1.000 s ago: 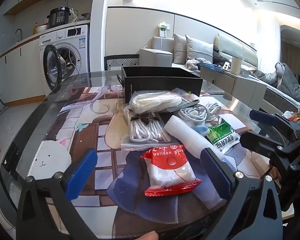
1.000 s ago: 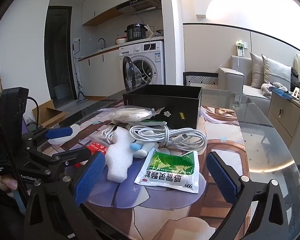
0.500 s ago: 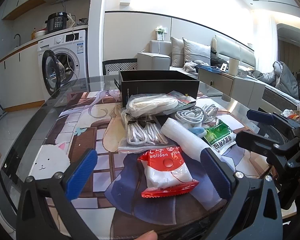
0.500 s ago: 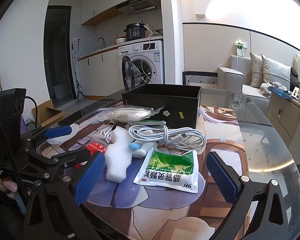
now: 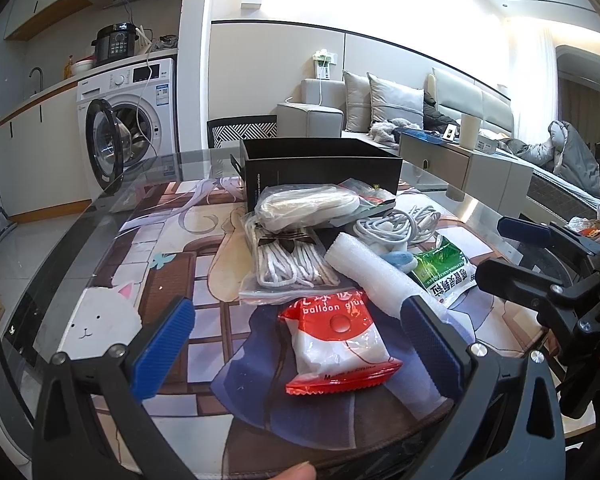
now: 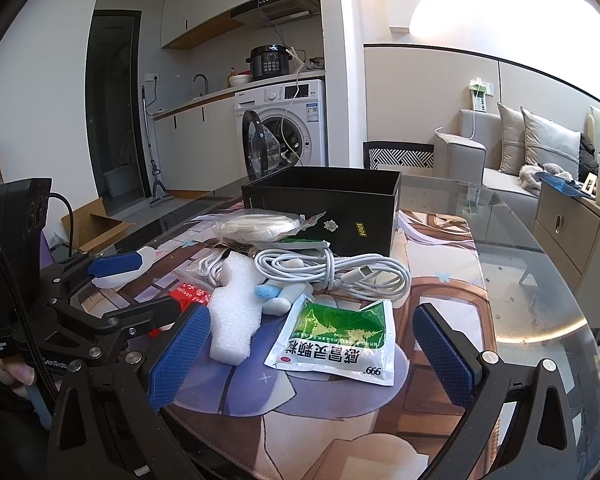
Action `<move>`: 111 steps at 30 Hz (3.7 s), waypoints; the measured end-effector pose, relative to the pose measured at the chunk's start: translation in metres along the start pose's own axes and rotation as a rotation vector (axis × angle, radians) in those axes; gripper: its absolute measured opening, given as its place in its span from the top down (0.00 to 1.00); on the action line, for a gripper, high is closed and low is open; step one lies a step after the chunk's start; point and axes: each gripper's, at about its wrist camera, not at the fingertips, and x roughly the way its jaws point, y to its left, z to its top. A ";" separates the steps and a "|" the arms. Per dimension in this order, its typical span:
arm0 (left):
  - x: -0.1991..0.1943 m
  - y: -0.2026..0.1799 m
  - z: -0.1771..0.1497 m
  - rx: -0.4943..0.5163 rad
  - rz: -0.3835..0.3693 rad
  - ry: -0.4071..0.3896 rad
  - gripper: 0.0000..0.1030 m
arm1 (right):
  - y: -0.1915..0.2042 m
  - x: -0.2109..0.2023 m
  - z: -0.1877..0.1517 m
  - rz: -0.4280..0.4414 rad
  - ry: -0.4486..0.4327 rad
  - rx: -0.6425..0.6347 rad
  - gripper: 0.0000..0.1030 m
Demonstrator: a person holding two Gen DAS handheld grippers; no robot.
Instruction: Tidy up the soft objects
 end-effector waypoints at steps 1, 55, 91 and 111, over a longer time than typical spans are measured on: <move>0.000 0.000 0.000 0.000 -0.001 -0.001 0.00 | 0.000 0.000 0.000 -0.002 0.002 -0.001 0.00; 0.015 -0.003 -0.003 0.026 0.047 0.072 0.00 | -0.019 0.041 0.009 -0.127 0.257 0.030 0.00; 0.025 -0.004 -0.002 0.028 0.007 0.154 0.03 | -0.025 0.076 0.007 -0.089 0.392 0.025 0.00; 0.018 0.003 0.000 -0.008 -0.036 0.130 0.49 | -0.022 0.081 0.012 -0.097 0.406 0.034 0.01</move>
